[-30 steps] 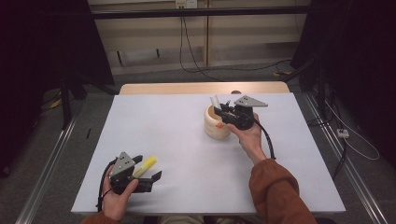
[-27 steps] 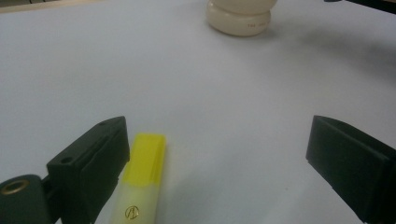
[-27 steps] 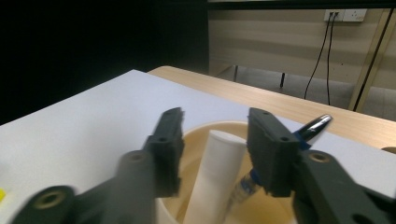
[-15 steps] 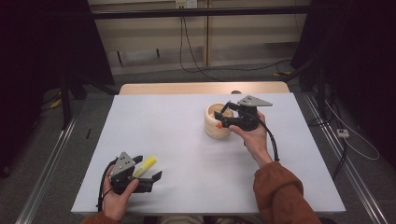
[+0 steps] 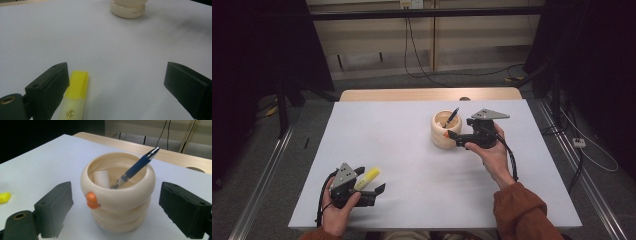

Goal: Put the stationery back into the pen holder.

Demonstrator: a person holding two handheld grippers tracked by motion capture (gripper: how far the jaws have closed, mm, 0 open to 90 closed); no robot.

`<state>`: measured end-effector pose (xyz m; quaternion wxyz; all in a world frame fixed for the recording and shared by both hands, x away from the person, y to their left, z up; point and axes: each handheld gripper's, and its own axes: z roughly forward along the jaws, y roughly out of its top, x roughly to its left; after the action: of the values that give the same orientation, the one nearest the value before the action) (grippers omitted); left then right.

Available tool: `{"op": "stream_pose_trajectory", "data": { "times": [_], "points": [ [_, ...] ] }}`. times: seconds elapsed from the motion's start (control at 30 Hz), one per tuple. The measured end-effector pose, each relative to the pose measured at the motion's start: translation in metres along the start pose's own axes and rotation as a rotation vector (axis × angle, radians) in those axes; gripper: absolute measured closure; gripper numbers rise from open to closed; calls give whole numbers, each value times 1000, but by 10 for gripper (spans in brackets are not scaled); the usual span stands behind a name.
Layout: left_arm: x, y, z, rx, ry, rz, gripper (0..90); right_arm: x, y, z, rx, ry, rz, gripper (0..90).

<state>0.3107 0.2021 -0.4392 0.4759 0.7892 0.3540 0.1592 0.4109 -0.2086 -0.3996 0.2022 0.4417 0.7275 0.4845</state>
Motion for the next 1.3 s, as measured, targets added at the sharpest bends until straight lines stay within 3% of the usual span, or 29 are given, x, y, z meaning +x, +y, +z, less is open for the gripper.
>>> {"op": "stream_pose_trajectory", "data": {
  "times": [0.17,0.3,0.4,0.47,0.63,0.93,1.13,1.3],
  "points": [
    [0,0,0,0,2,-3,60,0,-11,-6,6,17,8,98],
    [1,0,0,1,-2,-7,60,4,-16,-9,82,17,-2,81],
    [1,0,-1,-1,1,-6,60,8,-22,-17,42,-7,-30,107],
    [0,0,-2,-7,5,-5,60,8,-25,-23,46,-12,-32,98],
    [1,0,-4,-16,30,-9,60,4,-41,-37,45,-29,-28,99],
    [1,0,-6,-23,33,-9,60,2,-60,-64,29,-52,-26,101],
    [3,0,-8,-39,31,-32,61,-1,-72,-77,21,-74,-10,95],
    [3,1,-8,-39,25,-21,64,-3,-77,-87,8,-82,-1,89]
  ]
}}
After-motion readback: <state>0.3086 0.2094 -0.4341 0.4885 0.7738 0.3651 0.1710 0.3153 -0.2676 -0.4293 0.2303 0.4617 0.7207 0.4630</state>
